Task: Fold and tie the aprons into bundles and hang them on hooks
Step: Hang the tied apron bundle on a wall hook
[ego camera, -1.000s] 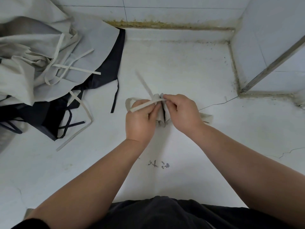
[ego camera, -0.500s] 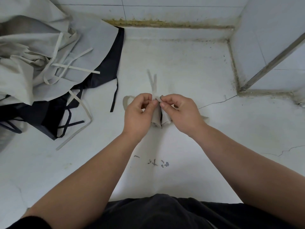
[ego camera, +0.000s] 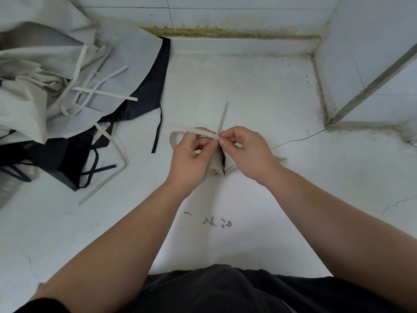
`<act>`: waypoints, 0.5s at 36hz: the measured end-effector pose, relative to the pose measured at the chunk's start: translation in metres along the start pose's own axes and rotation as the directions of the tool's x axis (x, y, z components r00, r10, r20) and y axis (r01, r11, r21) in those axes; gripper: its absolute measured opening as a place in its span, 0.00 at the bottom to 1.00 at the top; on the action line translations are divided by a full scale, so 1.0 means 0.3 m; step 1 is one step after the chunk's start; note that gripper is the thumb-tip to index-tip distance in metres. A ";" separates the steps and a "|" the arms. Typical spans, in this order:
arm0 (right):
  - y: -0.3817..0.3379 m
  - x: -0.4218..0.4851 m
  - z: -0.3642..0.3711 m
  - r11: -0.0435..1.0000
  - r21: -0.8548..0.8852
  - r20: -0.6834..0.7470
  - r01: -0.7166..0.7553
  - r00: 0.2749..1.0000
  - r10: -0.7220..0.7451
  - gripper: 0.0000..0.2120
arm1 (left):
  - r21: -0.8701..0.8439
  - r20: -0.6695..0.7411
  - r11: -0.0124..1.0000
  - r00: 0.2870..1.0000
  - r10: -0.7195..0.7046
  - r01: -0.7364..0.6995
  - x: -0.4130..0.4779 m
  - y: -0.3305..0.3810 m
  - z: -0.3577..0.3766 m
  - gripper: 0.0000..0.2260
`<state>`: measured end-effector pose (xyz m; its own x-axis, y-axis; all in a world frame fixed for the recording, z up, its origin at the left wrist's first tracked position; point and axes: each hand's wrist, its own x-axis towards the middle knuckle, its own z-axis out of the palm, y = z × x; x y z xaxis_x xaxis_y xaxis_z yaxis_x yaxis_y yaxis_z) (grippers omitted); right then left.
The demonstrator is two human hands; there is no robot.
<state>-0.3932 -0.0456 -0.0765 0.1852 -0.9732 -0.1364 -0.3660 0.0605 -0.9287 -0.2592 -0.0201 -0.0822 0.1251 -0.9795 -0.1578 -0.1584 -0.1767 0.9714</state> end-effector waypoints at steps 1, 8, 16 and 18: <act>0.000 -0.001 -0.001 1.000 0.006 -0.004 -0.005 1.000 0.005 0.03 | 0.003 0.003 1.000 1.000 0.000 0.000 -0.001 0.001 -0.001 0.02; 0.002 -0.004 -0.011 1.000 0.023 0.000 0.002 1.000 -0.002 0.05 | -0.056 0.015 0.996 0.997 -0.072 0.072 -0.012 0.016 0.006 0.04; 0.005 -0.013 -0.018 0.998 0.054 0.070 0.008 0.997 -0.012 0.04 | -0.282 0.105 0.943 0.982 -0.155 0.179 0.008 -0.008 -0.009 0.04; 0.000 -0.008 -0.020 0.997 0.055 0.109 -0.046 0.993 0.039 0.05 | -0.297 0.148 0.936 0.977 -0.152 0.191 0.013 -0.013 -0.013 0.07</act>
<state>-0.3991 -0.0446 -0.0740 0.2691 -0.9400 -0.2098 -0.3236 0.1169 -0.9389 -0.2542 -0.0227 -0.0860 0.0014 -0.9446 -0.3283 0.1662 -0.3235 0.9315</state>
